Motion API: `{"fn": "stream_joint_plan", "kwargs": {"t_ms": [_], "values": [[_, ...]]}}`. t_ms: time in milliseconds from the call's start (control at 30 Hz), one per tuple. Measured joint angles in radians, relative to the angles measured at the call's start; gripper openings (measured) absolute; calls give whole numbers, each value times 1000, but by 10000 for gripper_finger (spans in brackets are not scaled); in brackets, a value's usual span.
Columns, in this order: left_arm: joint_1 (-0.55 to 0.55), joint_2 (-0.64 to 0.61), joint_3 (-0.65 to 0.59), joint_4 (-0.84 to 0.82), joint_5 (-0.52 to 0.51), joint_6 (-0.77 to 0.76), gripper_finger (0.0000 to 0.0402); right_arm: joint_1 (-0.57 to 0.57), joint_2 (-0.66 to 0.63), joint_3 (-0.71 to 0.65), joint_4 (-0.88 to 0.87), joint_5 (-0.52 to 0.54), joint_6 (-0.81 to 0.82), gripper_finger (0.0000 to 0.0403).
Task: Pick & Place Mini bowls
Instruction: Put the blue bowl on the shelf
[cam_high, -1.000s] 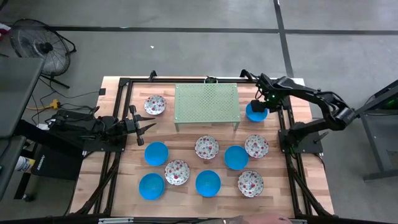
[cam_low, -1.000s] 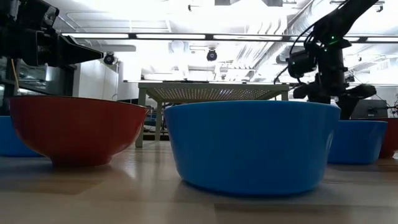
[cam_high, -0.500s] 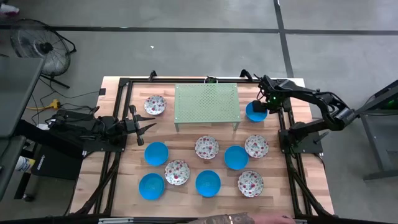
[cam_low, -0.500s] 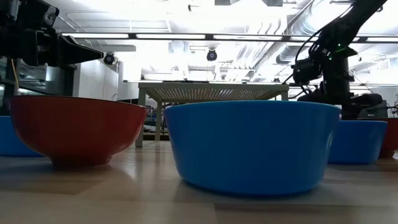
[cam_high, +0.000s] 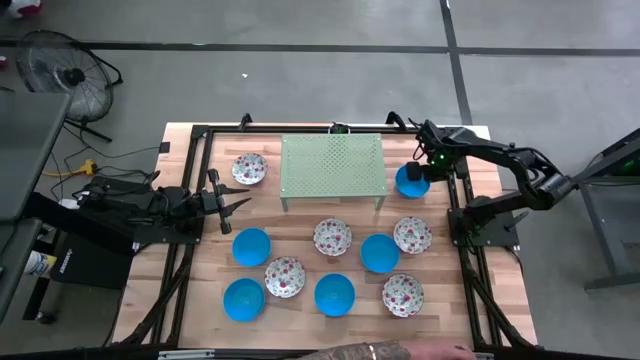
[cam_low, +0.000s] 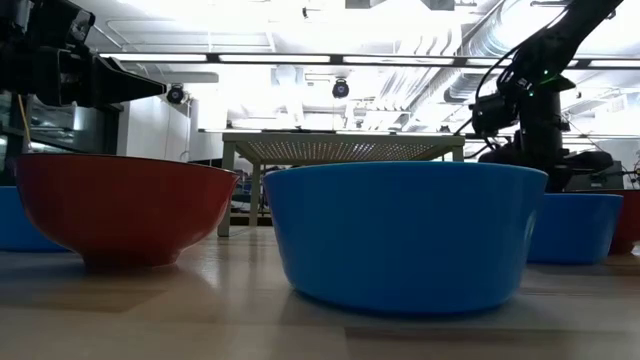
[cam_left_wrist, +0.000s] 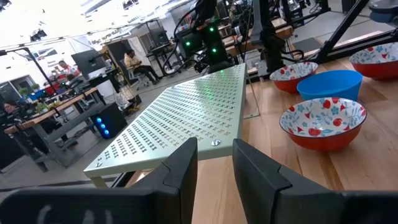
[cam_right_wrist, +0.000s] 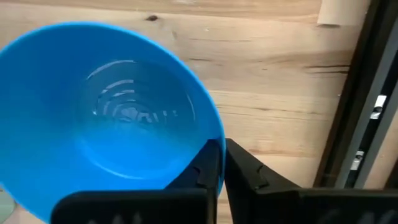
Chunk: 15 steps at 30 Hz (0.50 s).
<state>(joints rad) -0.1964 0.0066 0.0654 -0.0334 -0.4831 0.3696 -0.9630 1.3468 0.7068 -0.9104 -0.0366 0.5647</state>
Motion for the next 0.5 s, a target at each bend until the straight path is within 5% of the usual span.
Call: {"fn": "stream_joint_plan", "kwargs": {"t_ms": [500], "values": [[0,0,0,0,0,0,97,-26,0,169,-155,-27,-78,1]]}}
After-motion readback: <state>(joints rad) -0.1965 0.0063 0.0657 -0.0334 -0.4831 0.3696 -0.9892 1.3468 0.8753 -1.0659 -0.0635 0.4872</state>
